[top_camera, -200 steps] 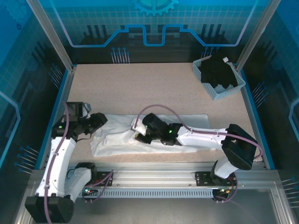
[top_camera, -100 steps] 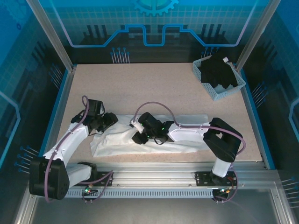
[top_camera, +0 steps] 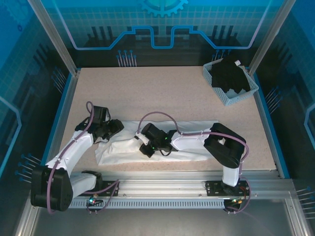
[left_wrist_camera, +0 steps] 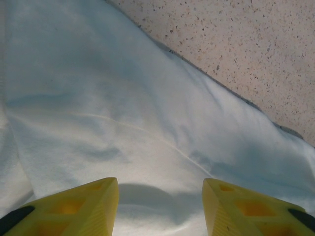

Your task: Fold the inside-out t-shirt

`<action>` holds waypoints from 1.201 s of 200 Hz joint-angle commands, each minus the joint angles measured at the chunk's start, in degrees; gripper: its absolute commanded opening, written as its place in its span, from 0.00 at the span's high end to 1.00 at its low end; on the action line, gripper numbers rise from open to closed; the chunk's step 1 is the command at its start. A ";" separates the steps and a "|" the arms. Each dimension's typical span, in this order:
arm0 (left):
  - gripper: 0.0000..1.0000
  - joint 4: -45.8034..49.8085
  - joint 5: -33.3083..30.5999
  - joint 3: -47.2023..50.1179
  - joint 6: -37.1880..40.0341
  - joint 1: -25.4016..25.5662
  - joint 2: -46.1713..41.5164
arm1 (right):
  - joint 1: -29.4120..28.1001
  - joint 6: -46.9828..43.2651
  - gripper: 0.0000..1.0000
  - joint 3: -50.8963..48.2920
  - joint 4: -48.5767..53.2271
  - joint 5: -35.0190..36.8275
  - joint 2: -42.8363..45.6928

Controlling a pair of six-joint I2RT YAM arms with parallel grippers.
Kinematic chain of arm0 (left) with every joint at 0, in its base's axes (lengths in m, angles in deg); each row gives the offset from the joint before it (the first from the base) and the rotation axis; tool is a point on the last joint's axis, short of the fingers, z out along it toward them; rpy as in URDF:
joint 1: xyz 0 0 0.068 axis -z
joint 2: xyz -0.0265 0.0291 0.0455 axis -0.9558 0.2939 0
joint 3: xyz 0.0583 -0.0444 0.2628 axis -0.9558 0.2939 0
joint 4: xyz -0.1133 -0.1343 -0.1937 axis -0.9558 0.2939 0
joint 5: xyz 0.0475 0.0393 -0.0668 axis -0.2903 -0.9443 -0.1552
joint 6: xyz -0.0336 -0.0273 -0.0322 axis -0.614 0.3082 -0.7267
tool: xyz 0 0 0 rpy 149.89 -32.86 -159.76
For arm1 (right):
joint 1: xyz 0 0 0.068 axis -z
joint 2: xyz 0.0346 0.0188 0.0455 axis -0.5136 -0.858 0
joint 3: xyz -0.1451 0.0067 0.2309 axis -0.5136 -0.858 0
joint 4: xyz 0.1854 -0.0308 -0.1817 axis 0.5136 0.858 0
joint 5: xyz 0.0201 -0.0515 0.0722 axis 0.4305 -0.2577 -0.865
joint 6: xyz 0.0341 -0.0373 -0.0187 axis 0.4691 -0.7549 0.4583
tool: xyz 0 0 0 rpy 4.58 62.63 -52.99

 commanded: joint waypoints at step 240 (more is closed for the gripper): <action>0.46 -10.83 -0.62 1.38 5.99 -4.53 15.66 | -7.03 -10.05 0.58 9.38 12.06 4.18 5.41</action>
